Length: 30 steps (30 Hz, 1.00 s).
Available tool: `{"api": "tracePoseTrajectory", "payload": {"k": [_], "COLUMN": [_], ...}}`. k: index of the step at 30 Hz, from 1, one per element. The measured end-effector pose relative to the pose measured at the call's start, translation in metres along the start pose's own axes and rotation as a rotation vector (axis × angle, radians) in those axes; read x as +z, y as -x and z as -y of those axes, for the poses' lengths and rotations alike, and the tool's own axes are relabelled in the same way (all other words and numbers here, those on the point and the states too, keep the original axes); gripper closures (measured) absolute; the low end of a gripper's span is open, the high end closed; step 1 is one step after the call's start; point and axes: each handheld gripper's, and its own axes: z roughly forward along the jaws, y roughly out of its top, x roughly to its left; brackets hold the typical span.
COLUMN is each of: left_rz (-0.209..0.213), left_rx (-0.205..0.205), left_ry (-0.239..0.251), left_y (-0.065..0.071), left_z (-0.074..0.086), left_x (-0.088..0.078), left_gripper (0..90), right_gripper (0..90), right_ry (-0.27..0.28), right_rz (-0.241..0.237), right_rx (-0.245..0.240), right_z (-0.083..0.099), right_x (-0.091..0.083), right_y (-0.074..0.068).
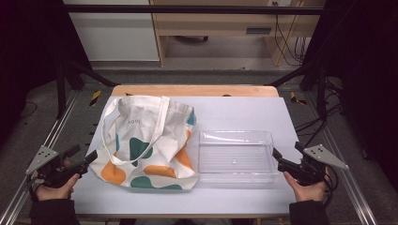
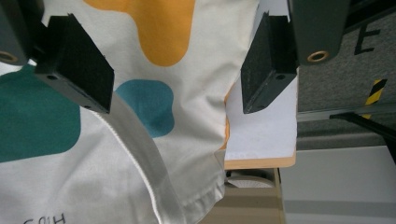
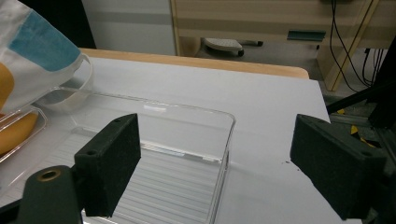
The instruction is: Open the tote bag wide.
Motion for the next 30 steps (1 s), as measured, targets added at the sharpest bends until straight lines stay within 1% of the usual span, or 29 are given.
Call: {"api": "tracePoseTrajectory", "payload": {"k": [6,11,12,13,14,15,17,19,20,21,23,25,27,28,29,30], "left_rz": [0.003,0.015,0.026,0.026,0.037,0.037,0.037,0.042,0.044,0.046,0.049,0.050,0.047,0.050,0.050,0.057], "left_rx": [-0.003,-0.009,-0.014,-0.014,-0.016,-0.016,-0.003,0.003,0.006,0.007,0.012,0.017,0.017,0.014,0.014,0.014], "left_ry": [0.012,0.025,0.030,0.030,0.033,0.033,0.042,0.055,0.060,0.063,0.071,0.069,0.064,0.066,0.066,0.065], "left_y": [0.004,0.007,0.007,0.007,0.009,0.009,0.012,0.014,0.015,0.016,0.018,0.020,0.022,0.023,0.023,0.026], "left_z": [-0.004,-0.008,-0.010,-0.010,-0.011,-0.011,-0.014,-0.018,-0.020,-0.021,-0.026,-0.030,-0.034,-0.040,-0.040,-0.045], "left_x": [-0.003,-0.004,-0.006,-0.006,-0.007,-0.007,-0.008,-0.010,-0.011,-0.012,-0.013,-0.012,-0.011,-0.008,-0.008,-0.004], "left_gripper": [26.6,29.2,31.6,33.0,34.4,35.1,35.5,36.3,37.2,37.2,38.2,39.4,40.4,41.3,41.6,42.2], "right_gripper": [17.0,18.4,21.0,21.0,23.1,23.1,23.9,25.2,26.0,26.0,26.6,28.5,28.8,29.6,29.6,30.6], "right_ry": [-0.002,-0.010,-0.014,-0.014,-0.015,-0.015,-0.020,-0.019,-0.008,-0.008,0.002,0.005,0.002,0.007,0.007,0.015], "right_rz": [-0.015,-0.037,-0.066,-0.066,-0.089,-0.089,-0.109,-0.133,-0.166,-0.166,-0.191,-0.217,-0.236,-0.252,-0.252,-0.282], "right_rx": [0.002,0.000,0.005,0.005,-0.002,-0.002,-0.010,-0.020,-0.013,-0.013,-0.018,-0.026,-0.044,-0.057,-0.057,-0.059], "right_z": [-0.002,-0.006,-0.008,-0.008,-0.011,-0.011,-0.013,-0.017,-0.022,-0.022,-0.027,-0.033,-0.038,-0.045,-0.045,-0.052], "right_x": [0.000,0.003,0.003,0.003,0.005,0.005,0.006,0.007,0.007,0.007,0.008,0.011,0.015,0.019,0.019,0.023], "right_y": [-0.006,-0.016,-0.022,-0.022,-0.029,-0.029,-0.037,-0.045,-0.053,-0.053,-0.061,-0.071,-0.078,-0.087,-0.087,-0.097]}}
